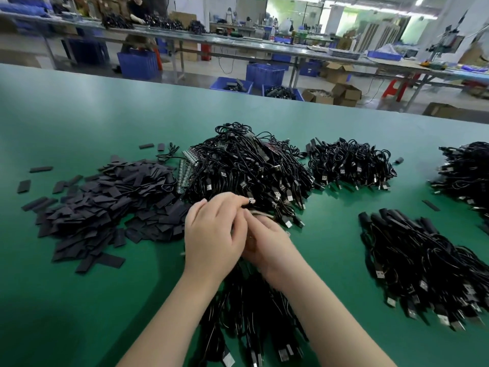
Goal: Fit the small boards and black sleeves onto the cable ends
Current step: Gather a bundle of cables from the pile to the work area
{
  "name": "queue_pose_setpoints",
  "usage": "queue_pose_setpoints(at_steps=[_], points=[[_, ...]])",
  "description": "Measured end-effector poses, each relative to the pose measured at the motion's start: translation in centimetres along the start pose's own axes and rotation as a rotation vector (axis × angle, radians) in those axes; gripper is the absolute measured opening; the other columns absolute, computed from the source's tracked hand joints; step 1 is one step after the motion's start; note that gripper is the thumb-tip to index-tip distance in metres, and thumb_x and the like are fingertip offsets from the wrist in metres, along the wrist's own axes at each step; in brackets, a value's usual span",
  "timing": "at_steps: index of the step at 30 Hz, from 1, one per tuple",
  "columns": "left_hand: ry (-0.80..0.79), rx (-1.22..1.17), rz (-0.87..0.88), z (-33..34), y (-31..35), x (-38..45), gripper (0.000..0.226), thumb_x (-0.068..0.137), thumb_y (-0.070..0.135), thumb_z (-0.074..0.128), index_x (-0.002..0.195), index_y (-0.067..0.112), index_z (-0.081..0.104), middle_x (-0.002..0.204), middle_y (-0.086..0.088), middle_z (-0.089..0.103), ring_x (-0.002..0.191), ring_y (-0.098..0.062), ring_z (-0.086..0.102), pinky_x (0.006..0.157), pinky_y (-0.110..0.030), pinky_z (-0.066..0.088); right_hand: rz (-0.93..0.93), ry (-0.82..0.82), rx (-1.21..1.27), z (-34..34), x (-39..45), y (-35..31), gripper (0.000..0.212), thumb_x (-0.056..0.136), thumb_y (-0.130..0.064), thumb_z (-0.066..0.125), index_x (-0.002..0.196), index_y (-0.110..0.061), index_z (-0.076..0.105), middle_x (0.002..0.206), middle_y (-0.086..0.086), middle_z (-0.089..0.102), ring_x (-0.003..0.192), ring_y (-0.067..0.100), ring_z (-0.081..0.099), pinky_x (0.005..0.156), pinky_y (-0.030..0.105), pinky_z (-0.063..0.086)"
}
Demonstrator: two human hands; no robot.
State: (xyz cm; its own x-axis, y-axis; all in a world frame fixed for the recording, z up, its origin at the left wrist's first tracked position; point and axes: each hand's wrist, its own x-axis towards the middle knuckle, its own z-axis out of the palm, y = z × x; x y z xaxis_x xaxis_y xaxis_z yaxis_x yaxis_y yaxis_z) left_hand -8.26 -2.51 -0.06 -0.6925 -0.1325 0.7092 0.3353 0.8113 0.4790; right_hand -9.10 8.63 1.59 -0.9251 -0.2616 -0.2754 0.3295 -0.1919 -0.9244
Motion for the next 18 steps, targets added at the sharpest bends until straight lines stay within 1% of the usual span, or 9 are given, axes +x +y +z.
queue_pose_setpoints(at_steps=[1,3,5,8,11,12,14,16,18], points=[[-0.023,0.008,0.008,0.2,-0.1,-0.1,0.028,0.092,0.021,0.045,0.108,0.024,0.068,0.111,0.01,0.065,0.103,-0.009,0.059,0.099,-0.04,0.043,-0.005,0.021,-0.012,-0.1,0.1,0.5,0.016,0.097,-0.03,0.062,0.091,-0.021,0.073,0.087,0.004,0.073,0.077,0.015,0.067,0.069,0.03,0.056],[-0.158,-0.091,-0.021,0.5,-0.3,-0.3,0.032,0.093,0.022,0.044,0.115,0.023,0.067,0.117,0.008,0.063,0.103,-0.01,0.06,0.092,-0.039,0.049,-0.066,0.099,0.011,-0.7,0.3,1.3,0.012,0.097,-0.025,0.063,0.105,-0.021,0.071,0.092,0.006,0.074,0.078,0.014,0.069,0.07,0.028,0.057],[-0.362,-0.17,-0.066,0.7,-0.5,-0.6,0.035,0.097,0.03,0.042,0.129,0.032,0.056,0.13,0.012,0.055,0.102,-0.006,0.06,0.084,-0.033,0.053,-0.154,0.218,-0.047,-1.7,0.2,1.7,0.021,0.097,-0.019,0.062,0.116,-0.026,0.066,0.097,0.005,0.075,0.086,0.017,0.072,0.078,0.032,0.059],[-0.584,-0.134,-0.076,1.5,-0.9,-1.0,0.043,0.096,0.039,0.043,0.136,0.05,0.035,0.134,0.02,0.048,0.095,0.0,0.059,0.079,-0.033,0.054,-0.231,0.281,-0.277,-2.9,-0.1,1.5,0.023,0.096,-0.017,0.062,0.113,-0.03,0.068,0.098,0.003,0.075,0.095,0.024,0.072,0.088,0.045,0.058],[-0.634,-0.238,-0.152,2.0,-1.2,-0.9,0.048,0.094,0.039,0.048,0.138,0.051,0.034,0.132,0.016,0.053,0.095,0.002,0.06,0.084,-0.03,0.053,-0.211,0.314,-0.315,-3.3,-0.4,1.2,0.015,0.092,-0.019,0.068,0.105,-0.026,0.068,0.097,0.0,0.076,0.093,0.024,0.072,0.089,0.047,0.057],[-0.636,-0.281,-0.171,2.1,-1.4,-0.9,0.049,0.094,0.037,0.049,0.14,0.048,0.037,0.131,0.014,0.056,0.092,0.004,0.06,0.083,-0.025,0.053,-0.215,0.332,-0.333,-3.4,-0.3,1.1,0.011,0.091,-0.019,0.069,0.101,-0.025,0.067,0.095,-0.001,0.076,0.092,0.023,0.072,0.088,0.045,0.058],[-0.648,-0.354,-0.209,2.0,-1.4,-0.9,0.051,0.092,0.032,0.051,0.141,0.042,0.043,0.125,0.014,0.062,0.075,0.008,0.061,0.068,-0.012,0.048,-0.247,0.353,-0.395,-3.5,-0.1,0.9,0.008,0.091,-0.02,0.07,0.095,-0.024,0.066,0.089,-0.005,0.076,0.089,0.014,0.072,0.081,0.035,0.057],[-0.647,-0.405,-0.256,1.9,-1.3,-0.9,0.053,0.087,0.031,0.048,0.139,0.043,0.047,0.107,0.023,0.066,0.065,-0.001,0.062,0.062,-0.021,0.052,-0.281,0.357,-0.464,-3.4,0.0,0.5,0.008,0.09,-0.019,0.07,0.092,-0.026,0.066,0.084,-0.011,0.076,0.082,0.003,0.07,0.076,0.025,0.054],[-0.626,-0.402,-0.241,1.7,-1.3,-0.8,0.053,0.083,0.031,0.048,0.133,0.048,0.049,0.085,0.027,0.063,0.054,-0.005,0.054,0.058,-0.025,0.052,-0.307,0.345,-0.554,-3.0,0.0,0.1,0.01,0.089,-0.019,0.07,0.09,-0.028,0.067,0.081,-0.014,0.075,0.077,-0.002,0.069,0.071,0.02,0.052]])
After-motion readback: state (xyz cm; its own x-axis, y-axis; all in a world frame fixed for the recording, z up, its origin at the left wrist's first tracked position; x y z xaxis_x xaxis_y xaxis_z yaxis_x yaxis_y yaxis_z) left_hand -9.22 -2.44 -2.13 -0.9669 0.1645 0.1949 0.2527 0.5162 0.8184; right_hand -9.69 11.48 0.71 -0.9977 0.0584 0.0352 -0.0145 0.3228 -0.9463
